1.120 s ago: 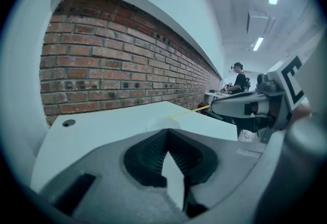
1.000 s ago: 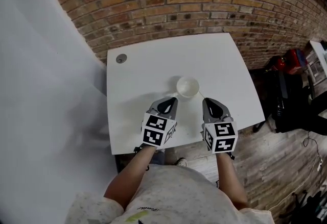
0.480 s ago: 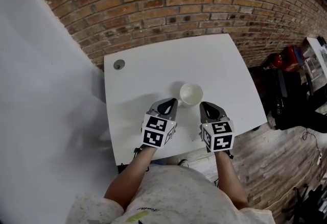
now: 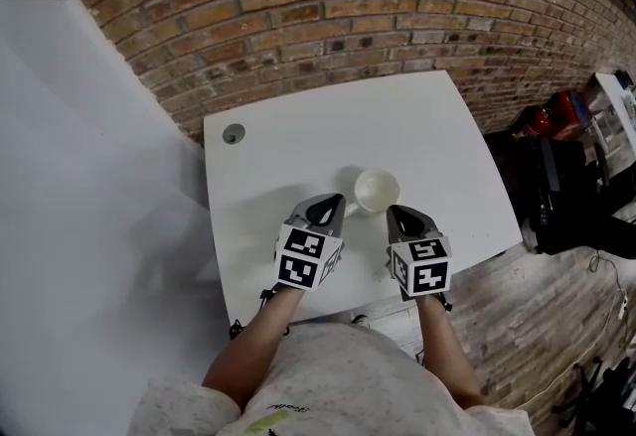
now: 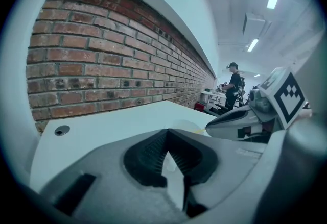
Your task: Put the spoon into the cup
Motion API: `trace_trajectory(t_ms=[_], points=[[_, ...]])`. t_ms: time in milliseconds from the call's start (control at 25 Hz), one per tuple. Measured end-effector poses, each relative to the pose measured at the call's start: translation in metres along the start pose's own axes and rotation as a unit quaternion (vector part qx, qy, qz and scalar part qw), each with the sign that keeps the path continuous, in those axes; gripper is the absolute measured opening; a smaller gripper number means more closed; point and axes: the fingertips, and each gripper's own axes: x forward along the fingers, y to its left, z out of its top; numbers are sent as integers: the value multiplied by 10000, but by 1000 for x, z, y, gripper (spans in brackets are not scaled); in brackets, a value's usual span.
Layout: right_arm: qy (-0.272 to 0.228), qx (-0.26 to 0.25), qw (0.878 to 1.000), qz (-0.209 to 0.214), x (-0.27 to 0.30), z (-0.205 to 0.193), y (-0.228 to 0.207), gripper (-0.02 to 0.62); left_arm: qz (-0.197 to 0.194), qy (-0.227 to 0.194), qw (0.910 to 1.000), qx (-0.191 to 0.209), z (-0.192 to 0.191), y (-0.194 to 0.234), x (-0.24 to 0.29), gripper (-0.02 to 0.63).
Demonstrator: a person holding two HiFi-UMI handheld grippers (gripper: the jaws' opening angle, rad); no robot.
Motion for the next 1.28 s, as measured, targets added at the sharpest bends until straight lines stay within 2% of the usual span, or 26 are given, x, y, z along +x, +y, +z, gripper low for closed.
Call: trace_trajectory(t_ms=[240, 400, 640, 1280], points=[[-42, 73, 9999, 62, 4, -1, 2, 18, 32, 26, 10000, 48, 1, 2, -3, -8], [-63, 103, 9999, 97, 5, -4, 4, 60, 63, 19, 10000, 60, 0, 3, -5, -8], [-111, 84, 9998, 108, 1, -3, 2, 61, 95, 10, 9999, 85, 1, -1, -7, -8], [-524, 22, 9984, 194, -60, 2, -15, 48, 230, -167, 9996, 57, 1, -54, -22, -8]])
